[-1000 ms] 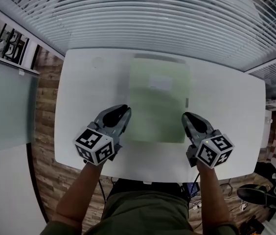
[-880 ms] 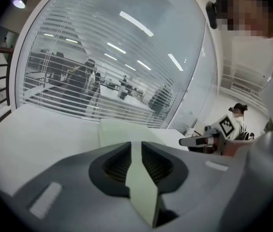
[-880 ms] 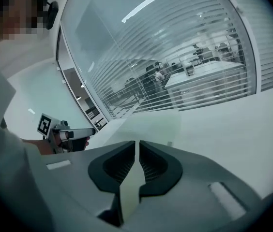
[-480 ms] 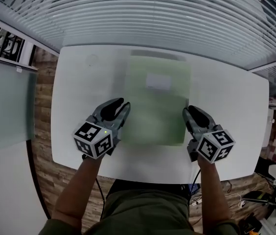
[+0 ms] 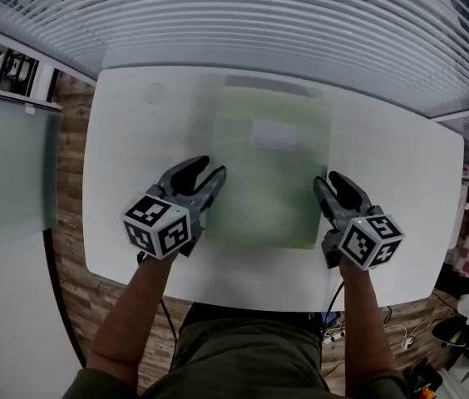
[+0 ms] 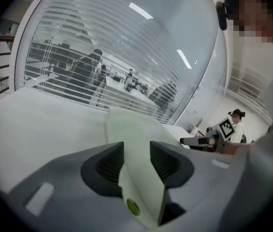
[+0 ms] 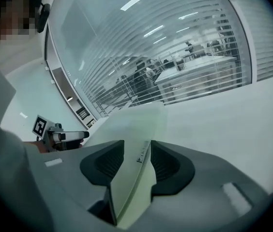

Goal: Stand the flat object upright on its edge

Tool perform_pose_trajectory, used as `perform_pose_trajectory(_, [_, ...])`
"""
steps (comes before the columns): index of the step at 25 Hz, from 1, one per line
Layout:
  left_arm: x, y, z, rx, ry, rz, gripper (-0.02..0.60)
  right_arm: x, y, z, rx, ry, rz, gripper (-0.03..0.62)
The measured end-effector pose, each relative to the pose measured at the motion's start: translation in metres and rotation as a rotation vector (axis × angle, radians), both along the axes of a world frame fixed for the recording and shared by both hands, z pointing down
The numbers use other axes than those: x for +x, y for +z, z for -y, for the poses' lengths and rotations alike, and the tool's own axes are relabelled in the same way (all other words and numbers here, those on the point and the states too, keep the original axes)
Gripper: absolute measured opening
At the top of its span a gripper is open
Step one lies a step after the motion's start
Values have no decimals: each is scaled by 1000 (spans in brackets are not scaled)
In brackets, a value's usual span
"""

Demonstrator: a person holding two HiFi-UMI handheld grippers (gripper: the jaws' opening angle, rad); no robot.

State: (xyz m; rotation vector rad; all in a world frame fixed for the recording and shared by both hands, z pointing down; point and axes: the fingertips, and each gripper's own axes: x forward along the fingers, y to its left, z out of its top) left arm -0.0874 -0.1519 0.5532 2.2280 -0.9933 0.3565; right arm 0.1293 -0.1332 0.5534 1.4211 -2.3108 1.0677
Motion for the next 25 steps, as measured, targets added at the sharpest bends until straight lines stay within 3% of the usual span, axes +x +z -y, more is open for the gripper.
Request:
perform_pose_trajectory(5, [-1,7,1,-50,-10,-46,180,-4,3,2,-24,9,82,237])
perform_pose_trajectory(15, [4,20,-1,-114,6,-70,267,-8,17,3,-81,14,160,326])
perform_pose_trajectory(19, [7,27,-4,-147,17,-75,302,-10,23,2,-106,6,174,341])
perform_pose_trajectory(25, [12,32,-4,-179,24,-90,307,-13,31,2,-142,-20,168,341])
